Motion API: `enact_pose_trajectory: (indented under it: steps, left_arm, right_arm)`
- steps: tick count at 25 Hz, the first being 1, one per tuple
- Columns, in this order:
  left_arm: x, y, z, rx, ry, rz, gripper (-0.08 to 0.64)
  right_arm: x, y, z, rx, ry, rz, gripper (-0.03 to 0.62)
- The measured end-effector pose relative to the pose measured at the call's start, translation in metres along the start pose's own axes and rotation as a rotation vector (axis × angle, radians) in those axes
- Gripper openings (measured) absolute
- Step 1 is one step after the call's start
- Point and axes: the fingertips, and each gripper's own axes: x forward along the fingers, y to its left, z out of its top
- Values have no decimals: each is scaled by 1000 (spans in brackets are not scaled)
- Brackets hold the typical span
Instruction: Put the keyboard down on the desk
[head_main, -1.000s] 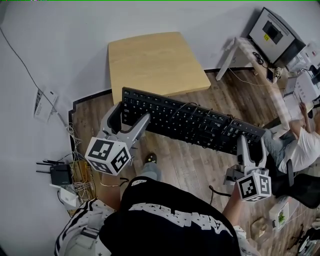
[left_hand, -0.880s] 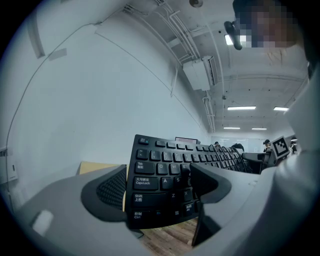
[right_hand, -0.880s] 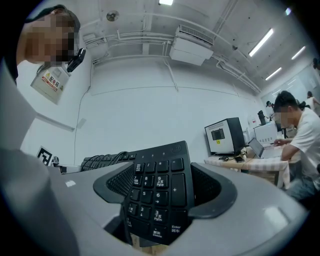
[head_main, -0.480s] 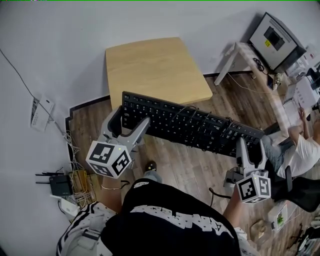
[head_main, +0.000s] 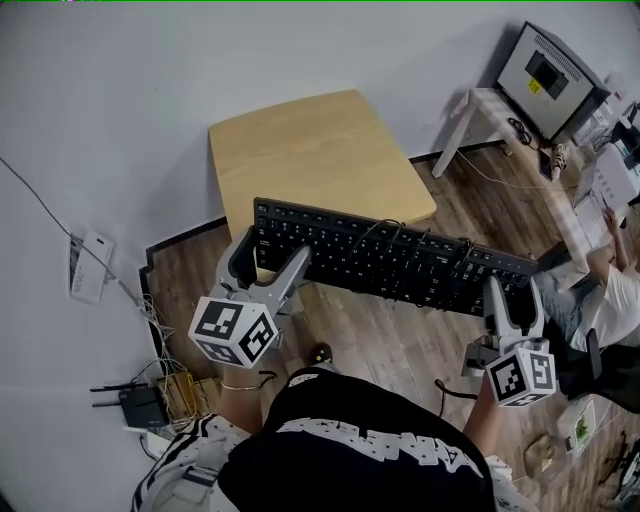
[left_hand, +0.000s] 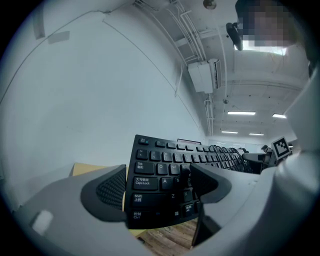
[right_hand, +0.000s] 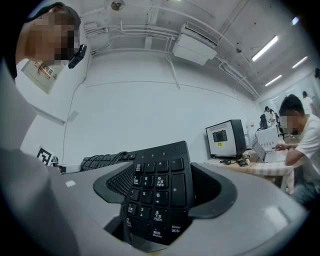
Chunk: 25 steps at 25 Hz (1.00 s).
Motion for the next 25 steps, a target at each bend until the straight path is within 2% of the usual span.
enact_pose_trajectory:
  steps: [5,13,21,23,25]
  left_arm:
    - [-4,0,5,7,-8,19,383]
    - [-13,-1,6,14,-40,94,383]
    - [-23,0,3,3,-36,148,383]
    - [-35,-2,0,-1,-32,105,383]
    - [-30,-16,-2,-15,-24,-54,383]
  right_arm:
    - [4,2,1,5,13,22,359]
    - [20,-2,-1,20,14,99,358]
    - [31,0,-3,21,40,150,357]
    - [6,8,-3,12,29,110,357]
    - [-52,15,7,-20,-17,-44,357]
